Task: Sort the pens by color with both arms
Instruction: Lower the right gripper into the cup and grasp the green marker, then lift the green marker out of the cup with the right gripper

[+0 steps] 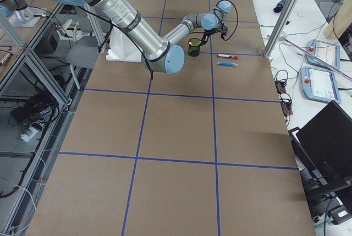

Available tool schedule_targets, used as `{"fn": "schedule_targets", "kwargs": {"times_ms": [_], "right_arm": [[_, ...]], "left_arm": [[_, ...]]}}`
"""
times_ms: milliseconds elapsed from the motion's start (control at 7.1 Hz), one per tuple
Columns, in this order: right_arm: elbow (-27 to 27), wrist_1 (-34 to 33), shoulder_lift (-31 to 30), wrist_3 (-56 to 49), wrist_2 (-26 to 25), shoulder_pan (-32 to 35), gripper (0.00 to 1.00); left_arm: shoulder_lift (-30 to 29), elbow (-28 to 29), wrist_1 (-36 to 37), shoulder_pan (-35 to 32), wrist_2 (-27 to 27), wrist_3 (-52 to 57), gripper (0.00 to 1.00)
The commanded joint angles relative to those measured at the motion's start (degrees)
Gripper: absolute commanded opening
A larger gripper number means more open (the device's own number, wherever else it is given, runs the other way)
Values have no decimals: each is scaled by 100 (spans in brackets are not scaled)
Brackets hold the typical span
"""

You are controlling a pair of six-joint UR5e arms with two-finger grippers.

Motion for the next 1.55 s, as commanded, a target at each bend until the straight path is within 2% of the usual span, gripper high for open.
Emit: {"fn": "schedule_targets", "kwargs": {"times_ms": [0,141,282,564,846,1128,1409], "right_arm": [[29,0,-9,0,0,-9,30],[38,0,-9,9,0,-9,0],[47,9,-44,-8,26,0,0],[432,-9,-150,0,192,183,0],[1334,-323,-141,9,-59,394,0],[2057,-518,-106,18,-1347,378,0],[2296,-475,-1,88,-3320,-94,0]], "left_arm": [[-9,-17,7,1,0,-3,99],[-26,-43,15,1,0,-12,99],[-52,-87,16,1,0,-230,99],[-70,-131,16,1,0,-293,99],[-79,-158,33,10,0,-320,99],[-96,-166,33,1,0,-320,99],[-105,-219,42,10,0,-416,99]]}}
